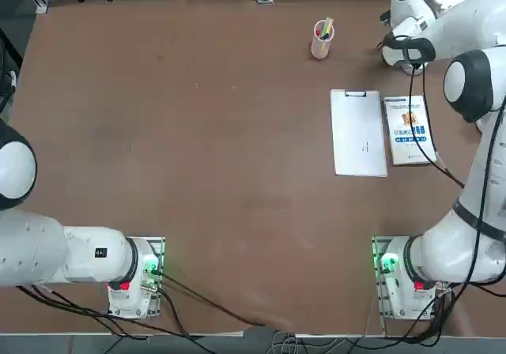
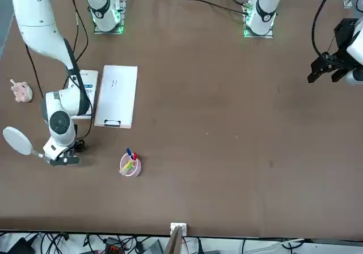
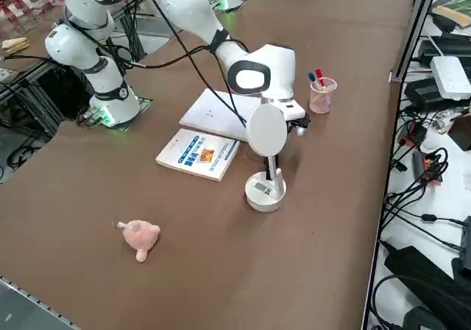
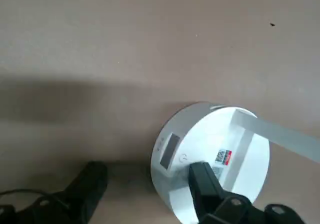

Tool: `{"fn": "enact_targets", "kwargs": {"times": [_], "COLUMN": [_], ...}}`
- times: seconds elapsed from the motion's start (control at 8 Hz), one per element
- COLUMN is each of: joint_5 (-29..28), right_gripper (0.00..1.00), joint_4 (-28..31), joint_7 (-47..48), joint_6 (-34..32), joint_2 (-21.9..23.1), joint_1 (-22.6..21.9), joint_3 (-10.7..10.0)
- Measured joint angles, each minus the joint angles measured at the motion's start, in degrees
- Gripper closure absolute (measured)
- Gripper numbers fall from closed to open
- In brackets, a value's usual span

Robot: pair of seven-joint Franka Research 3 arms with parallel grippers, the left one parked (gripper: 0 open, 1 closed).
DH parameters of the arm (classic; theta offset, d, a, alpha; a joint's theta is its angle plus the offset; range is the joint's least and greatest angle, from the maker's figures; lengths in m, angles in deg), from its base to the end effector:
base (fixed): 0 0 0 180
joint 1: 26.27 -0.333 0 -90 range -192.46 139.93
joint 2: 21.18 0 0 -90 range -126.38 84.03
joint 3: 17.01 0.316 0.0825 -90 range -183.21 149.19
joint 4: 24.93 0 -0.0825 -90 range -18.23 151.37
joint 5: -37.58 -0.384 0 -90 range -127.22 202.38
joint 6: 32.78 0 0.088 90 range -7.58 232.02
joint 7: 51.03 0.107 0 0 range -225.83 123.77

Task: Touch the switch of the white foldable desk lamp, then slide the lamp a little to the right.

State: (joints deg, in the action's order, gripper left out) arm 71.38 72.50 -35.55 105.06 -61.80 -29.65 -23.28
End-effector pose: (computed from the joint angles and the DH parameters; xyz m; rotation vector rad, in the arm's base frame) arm 0.6747 -0.0306 0.1848 2.6728 0.2034 0.0555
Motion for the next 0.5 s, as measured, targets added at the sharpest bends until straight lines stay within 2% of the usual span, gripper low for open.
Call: {"fn": "enact_targets", "kwargs": {"times": [0.5], "joint_5": [-1.82], "right_gripper": [0.0], "joint_4": [-0.2], "joint_7": [0.0], "joint_6": [-0.8], "joint_2": [0.09], "joint_1": [0.0], "joint_3": [0.41]}}
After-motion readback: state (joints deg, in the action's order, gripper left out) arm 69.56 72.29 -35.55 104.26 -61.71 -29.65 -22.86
